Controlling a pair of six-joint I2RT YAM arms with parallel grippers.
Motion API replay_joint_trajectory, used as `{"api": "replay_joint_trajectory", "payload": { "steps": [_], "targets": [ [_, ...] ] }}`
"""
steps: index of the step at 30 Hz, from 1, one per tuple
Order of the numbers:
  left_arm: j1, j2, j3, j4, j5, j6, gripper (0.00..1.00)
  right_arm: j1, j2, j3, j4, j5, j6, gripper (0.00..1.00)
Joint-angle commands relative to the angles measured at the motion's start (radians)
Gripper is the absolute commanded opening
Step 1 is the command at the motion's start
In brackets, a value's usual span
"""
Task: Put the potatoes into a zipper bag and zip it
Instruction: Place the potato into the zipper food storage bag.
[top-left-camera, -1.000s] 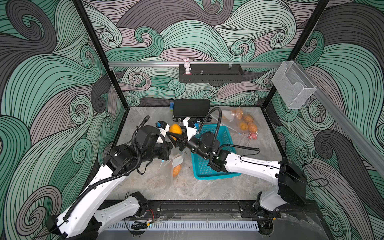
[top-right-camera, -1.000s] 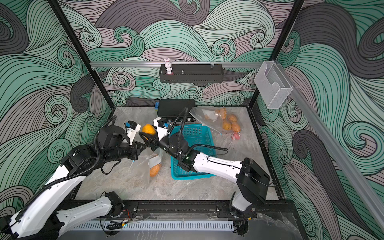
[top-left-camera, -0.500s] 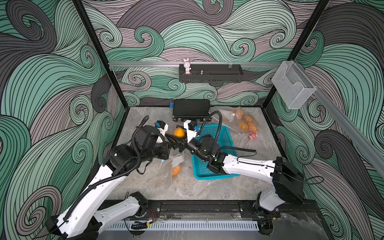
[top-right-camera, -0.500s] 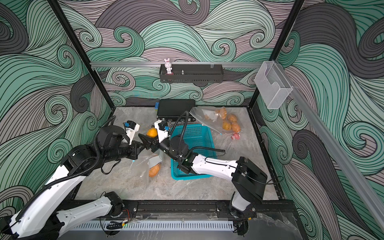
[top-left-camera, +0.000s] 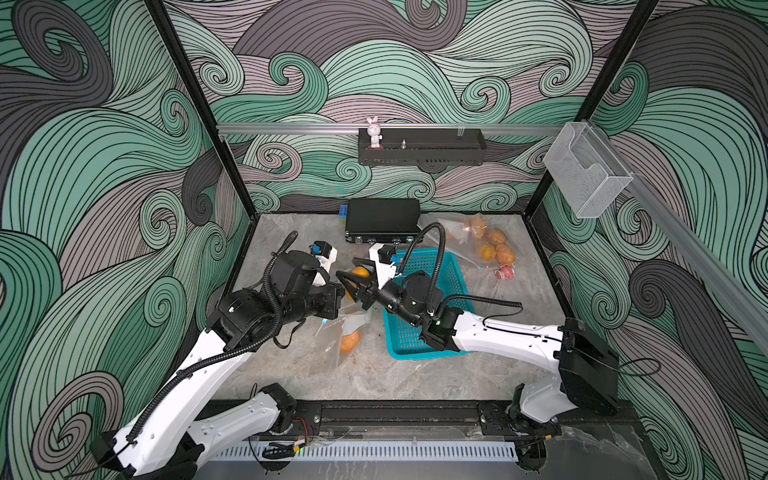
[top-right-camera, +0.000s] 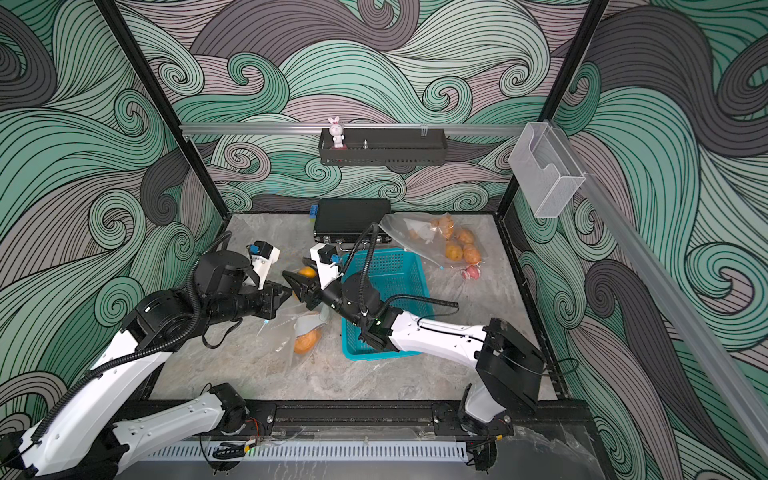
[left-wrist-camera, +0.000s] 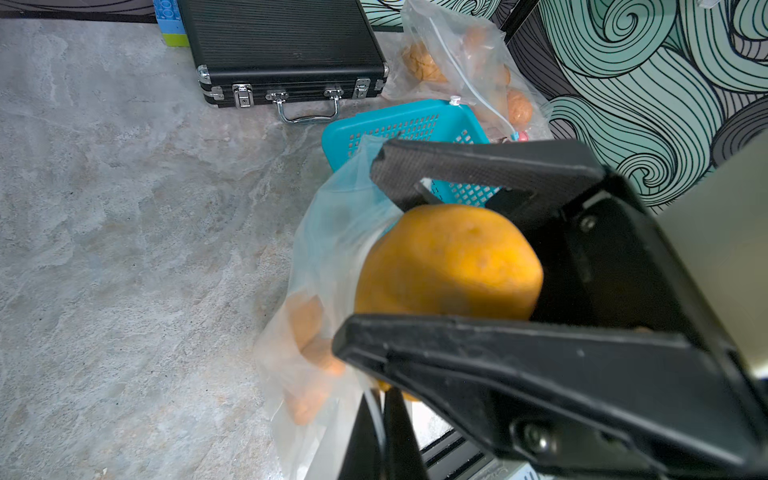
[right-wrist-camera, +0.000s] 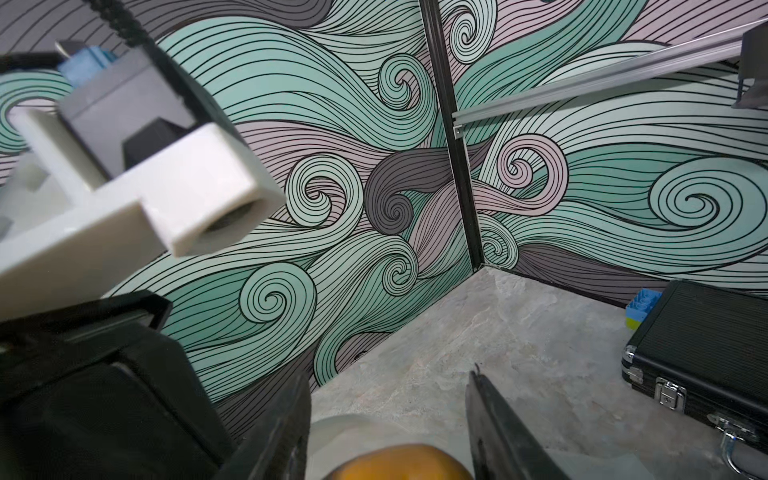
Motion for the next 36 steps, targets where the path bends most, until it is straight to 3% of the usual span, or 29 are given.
{"api": "replay_joint_trajectory", "payload": {
  "steps": [1, 5, 13, 21, 25, 29, 36],
  "targets": [
    [0.011, -0.020, 0.018, 0.028, 0.003, -0.007, 0.00, 0.005, 0.004, 0.013, -0.020, 0.052, 0.051, 0.52],
    [0.011, -0.019, 0.020, 0.030, 0.020, -0.009, 0.00, -0.001, 0.018, 0.019, 0.005, 0.165, 0.071, 0.46],
    [0.011, -0.010, 0.018, 0.041, 0.046, -0.015, 0.00, -0.008, 0.037, 0.134, -0.115, 0.304, 0.171, 0.44],
    [0.013, -0.002, 0.011, 0.043, 0.039, -0.010, 0.00, -0.002, 0.046, 0.160, -0.196, 0.221, 0.271, 0.40],
    [0.013, -0.001, 0.008, 0.054, 0.044, -0.010, 0.00, 0.030, 0.051, 0.176, -0.264, 0.226, 0.217, 0.36],
    [0.013, 0.003, 0.013, 0.052, 0.045, -0.009, 0.00, 0.048, 0.059, 0.157, -0.265, 0.289, 0.184, 0.38],
    [0.013, 0.013, 0.020, 0.052, 0.071, -0.006, 0.00, 0.053, 0.081, 0.225, -0.417, 0.513, 0.194, 0.39]
  ]
}}
